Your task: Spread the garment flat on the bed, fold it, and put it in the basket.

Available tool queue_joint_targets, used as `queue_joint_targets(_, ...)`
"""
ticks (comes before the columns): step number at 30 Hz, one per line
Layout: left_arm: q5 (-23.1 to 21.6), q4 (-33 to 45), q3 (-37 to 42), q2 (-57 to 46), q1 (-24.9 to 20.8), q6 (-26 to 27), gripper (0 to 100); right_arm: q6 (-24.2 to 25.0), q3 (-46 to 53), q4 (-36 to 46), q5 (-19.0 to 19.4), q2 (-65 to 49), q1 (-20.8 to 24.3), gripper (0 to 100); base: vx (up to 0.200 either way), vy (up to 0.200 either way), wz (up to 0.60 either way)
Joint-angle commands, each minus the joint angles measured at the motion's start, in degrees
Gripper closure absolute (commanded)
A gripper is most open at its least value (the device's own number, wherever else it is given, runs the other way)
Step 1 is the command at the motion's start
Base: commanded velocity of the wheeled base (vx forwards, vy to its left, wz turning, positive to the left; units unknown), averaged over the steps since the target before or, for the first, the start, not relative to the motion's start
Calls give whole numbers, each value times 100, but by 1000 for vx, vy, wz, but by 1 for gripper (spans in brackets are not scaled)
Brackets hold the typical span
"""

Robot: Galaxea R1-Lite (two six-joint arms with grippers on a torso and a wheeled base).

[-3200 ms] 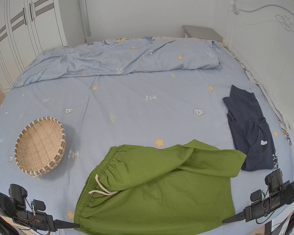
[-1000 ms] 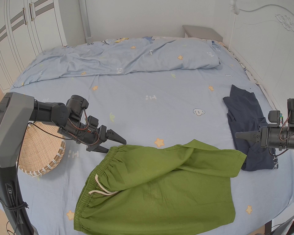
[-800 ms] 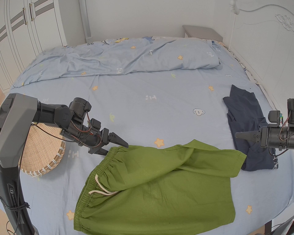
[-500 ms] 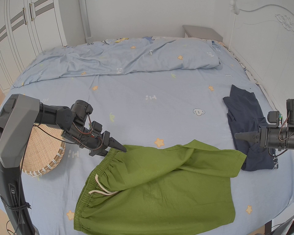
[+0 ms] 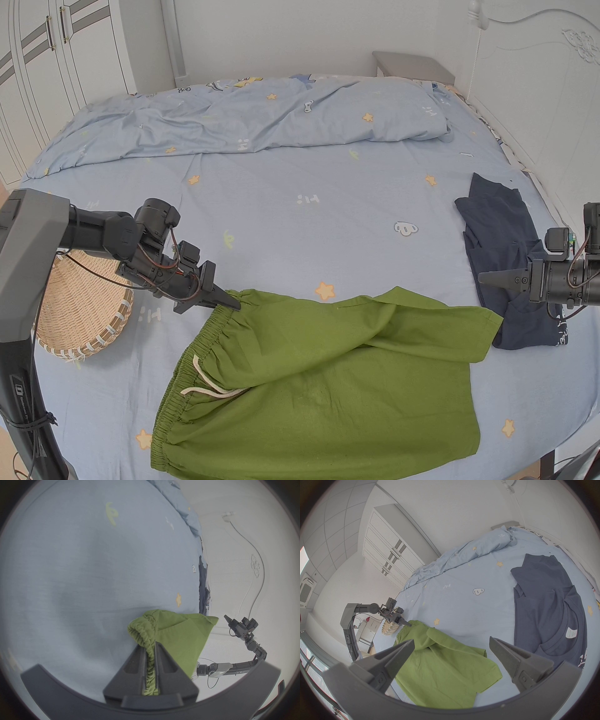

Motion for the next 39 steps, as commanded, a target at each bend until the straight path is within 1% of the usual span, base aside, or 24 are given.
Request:
queue_joint_targets(1, -1, -37, 329, -666, 387, 6, 100, -1, -27, -4, 3, 194, -16, 0, 0, 0, 0)
queue_joint_targets(3, -1, -37, 391, -780, 501, 6, 100, -1, -36, -4, 3, 255, -25, 0, 0, 0, 0)
queue_joint_targets(5, -10, -46, 496, -965, 721, 15, 100, -1, -53, -12, 3, 334, -60, 0, 0, 0, 0)
queue_joint_targets(10, -10, -46, 619, -1097, 853, 190, 100, -1, -53, -74, 3, 510, -86, 0, 0, 0, 0)
queue_joint_targets(14, -18, -46, 654, -1141, 835, 208, 100, -10, -62, -83, 3, 686, -148, 0, 0, 0, 0)
queue_joint_targets(18, -18, -55, 681, -1141, 791, 217, 100, -19, -27, -83, -15, 756, -113, 0, 0, 0, 0)
queue_joint_targets(21, -18, -55, 689, -1141, 791, 208, 100, -27, -53, -92, -112, 835, -113, 0, 0, 0, 0)
queue_joint_targets(25, -18, -55, 681, -1132, 791, 217, 100, -45, -150, -346, -164, 1240, -218, 0, 0, 0, 0)
queue_joint_targets(26, -18, -63, 681, -1123, 791, 217, 100, -45, -291, -557, -138, 1539, -315, 0, 0, 0, 0)
queue_joint_targets(28, -18, -63, 681, -1114, 791, 217, 100, -36, -440, -593, -129, 1679, -341, 0, 0, 0, 0)
queue_joint_targets(29, -18, -63, 681, -1132, 791, 217, 100, 8, -879, -470, -112, 1899, -368, 0, 0, 0, 0)
queue_joint_targets(31, -18, -63, 681, -1141, 791, 217, 100, 25, -1398, -153, -103, 2127, -403, 0, 0, 0, 0)
queue_joint_targets(33, -10, -63, 672, -1150, 800, 217, 100, 25, -2084, 348, -77, 2391, -412, 0, 0, 0, 0)
queue_joint_targets(34, -10, -63, 672, -1150, 809, 217, 100, 25, -2233, 462, -68, 2461, -412, 0, 0, 0, 0)
queue_joint_targets(36, -10, -98, 681, -1167, 835, 217, 100, 34, -3024, 1016, 90, 2954, -412, 0, 0, 0, 0)
queue_joint_targets(38, -10, -125, 681, -1176, 844, 217, 100, 43, -3525, 1420, 249, 3235, -403, 0, 0, 0, 0)
queue_joint_targets(39, -10, -125, 681, -1176, 844, 217, 100, 43, -3525, 1420, 249, 3235, -403, 0, 0, 0, 0)
